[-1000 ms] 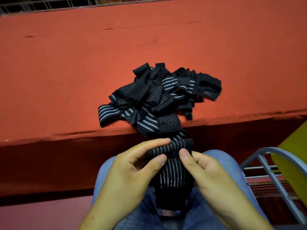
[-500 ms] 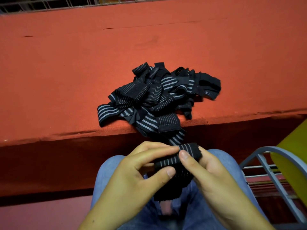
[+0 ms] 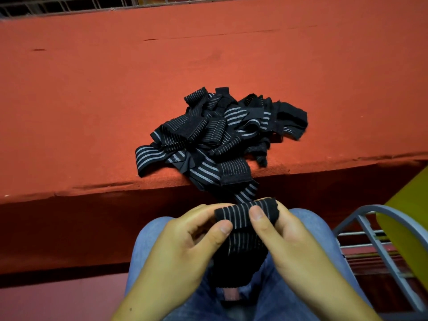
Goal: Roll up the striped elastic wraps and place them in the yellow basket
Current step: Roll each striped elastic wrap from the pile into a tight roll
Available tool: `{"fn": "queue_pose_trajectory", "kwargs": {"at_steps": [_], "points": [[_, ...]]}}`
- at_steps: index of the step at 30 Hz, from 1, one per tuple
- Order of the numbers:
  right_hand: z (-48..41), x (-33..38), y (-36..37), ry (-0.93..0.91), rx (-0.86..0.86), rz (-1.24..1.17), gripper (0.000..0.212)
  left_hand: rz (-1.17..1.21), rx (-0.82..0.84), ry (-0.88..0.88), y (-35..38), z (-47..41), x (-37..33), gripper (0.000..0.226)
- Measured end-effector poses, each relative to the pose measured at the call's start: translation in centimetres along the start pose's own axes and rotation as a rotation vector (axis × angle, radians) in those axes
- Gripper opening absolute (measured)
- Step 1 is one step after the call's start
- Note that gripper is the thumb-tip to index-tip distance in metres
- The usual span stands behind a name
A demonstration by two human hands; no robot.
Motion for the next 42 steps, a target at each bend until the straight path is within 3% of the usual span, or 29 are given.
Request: {"fn": "queue_pose_trajectory", "kwargs": {"at_steps": [4, 13, 20, 29, 37, 42], "points": [[0.1, 0.6, -0.1, -0.048, 0.011, 0.001, 0.023, 0.023, -0.008, -0.016, 0.3, 0.1, 0.2, 0.022], [0.4, 0.6, 0.0, -0.062, 0.015, -0.057, 0.017, 0.106, 0.004, -0.071, 0.6, 0.3, 1.2, 0.026], [0.1, -0.6, -0.2, -0.007, 0.002, -0.07, 0.031, 0.149, -0.036, -0.063, 0.5, 0.4, 1.7, 0.022], [-2.2, -3.0, -0.1, 0.023, 0.052, -0.066, 0.024, 0.128, -0.09, -0.038, -0.2, -1.4, 4.1, 0.021], [-6.6, -7.1, -1.6, 0.083, 0.03, -0.035, 0.025, 0.025, -0.019, -0.127, 0.3, -4.5, 10.4, 0.03], [-9.4, -9.3, -2.7, 0.14, 0.067, -0.026, 0.025, 0.065, -0.033, -0.129, 0.7, -7.2, 12.6, 0.02]]}}
Point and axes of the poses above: each hand's wrist, its own z-axis away from the middle knuckle, its own y-axis out of the palm, x = y × z, the point moved 10 cm from there along -z, towards the middle knuckle, and after that the axes turned 3 degrees about y, right-handed, at the moved point
